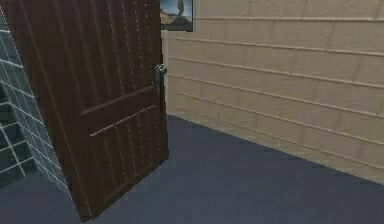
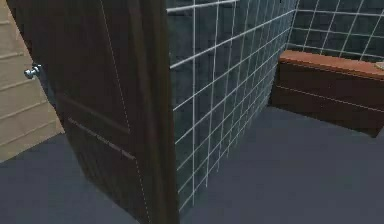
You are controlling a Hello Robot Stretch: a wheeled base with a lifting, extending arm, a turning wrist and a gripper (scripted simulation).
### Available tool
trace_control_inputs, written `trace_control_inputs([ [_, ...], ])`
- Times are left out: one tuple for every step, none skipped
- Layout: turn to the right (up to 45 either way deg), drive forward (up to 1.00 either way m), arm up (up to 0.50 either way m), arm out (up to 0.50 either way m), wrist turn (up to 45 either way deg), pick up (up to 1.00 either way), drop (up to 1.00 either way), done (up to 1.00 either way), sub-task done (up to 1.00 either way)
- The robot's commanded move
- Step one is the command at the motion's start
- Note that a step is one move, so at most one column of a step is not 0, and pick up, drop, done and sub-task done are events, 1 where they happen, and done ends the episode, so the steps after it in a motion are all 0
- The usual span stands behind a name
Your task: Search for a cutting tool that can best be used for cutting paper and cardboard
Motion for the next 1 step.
trace_control_inputs([
  [15.0, 0.0, 0.0, 0.0, 0.0, 0.0, 0.0, 0.0, 0.0],
])
